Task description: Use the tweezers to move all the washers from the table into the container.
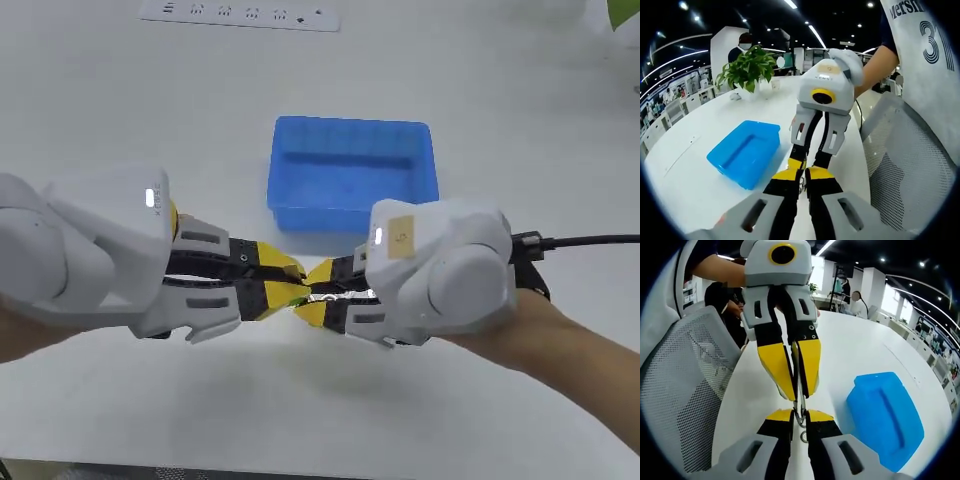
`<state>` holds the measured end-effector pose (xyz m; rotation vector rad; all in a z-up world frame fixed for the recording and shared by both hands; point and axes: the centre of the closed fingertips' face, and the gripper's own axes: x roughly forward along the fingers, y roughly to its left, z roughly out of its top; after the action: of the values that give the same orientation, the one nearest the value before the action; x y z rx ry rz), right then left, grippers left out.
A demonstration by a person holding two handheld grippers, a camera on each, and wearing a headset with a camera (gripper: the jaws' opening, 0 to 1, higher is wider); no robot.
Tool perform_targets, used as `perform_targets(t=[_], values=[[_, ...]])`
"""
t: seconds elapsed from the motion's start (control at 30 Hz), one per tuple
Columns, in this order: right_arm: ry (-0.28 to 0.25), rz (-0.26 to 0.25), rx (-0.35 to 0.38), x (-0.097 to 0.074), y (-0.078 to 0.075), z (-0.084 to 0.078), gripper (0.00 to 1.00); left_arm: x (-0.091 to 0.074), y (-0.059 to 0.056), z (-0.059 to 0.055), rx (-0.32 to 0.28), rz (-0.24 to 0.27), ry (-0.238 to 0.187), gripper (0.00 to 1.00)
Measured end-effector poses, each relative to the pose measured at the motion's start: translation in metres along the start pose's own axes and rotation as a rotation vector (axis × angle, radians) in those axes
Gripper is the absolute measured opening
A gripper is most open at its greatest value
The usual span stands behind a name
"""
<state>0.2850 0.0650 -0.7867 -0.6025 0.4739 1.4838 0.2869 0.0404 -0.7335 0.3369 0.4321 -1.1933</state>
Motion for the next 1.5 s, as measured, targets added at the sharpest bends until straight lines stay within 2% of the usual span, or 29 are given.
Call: perform_targets(t=[0.13,0.33,0.57,0.6,0.8,0.83,1.03,1.3,1.5], values=[[0.006,-0.007,-0.014,0.000,-0.001,-0.001,0.11,0.000,0.001,0.000,0.017,0.008,0.008,0.09],[0.015,0.000,0.002,0.000,0.000,-0.005,0.11,0.002,0.000,0.001,0.011,0.006,0.021,0.09],[0.004,-0.007,0.005,-0.003,-0.002,-0.002,0.13,0.001,0.009,-0.002,-0.043,0.022,0.041,0.09],[0.006,-0.008,0.004,-0.003,-0.002,-0.003,0.13,0.000,0.010,-0.003,-0.074,0.023,0.043,0.09],[0.003,-0.007,0.019,-0.003,-0.001,-0.005,0.13,-0.003,0.011,-0.010,-0.087,0.018,0.082,0.09],[0.002,-0.006,0.020,-0.003,0.000,-0.005,0.13,-0.003,0.010,-0.008,-0.091,0.015,0.074,0.09],[-0.001,-0.007,0.023,-0.002,-0.001,-0.004,0.13,-0.002,0.009,-0.007,-0.089,0.018,0.082,0.09],[-0.007,-0.004,0.019,-0.001,-0.002,0.000,0.12,-0.001,0.007,-0.007,-0.073,0.011,0.116,0.09],[0.000,0.024,0.002,-0.002,-0.002,-0.002,0.10,0.003,0.004,-0.004,-0.052,-0.005,0.115,0.09]])
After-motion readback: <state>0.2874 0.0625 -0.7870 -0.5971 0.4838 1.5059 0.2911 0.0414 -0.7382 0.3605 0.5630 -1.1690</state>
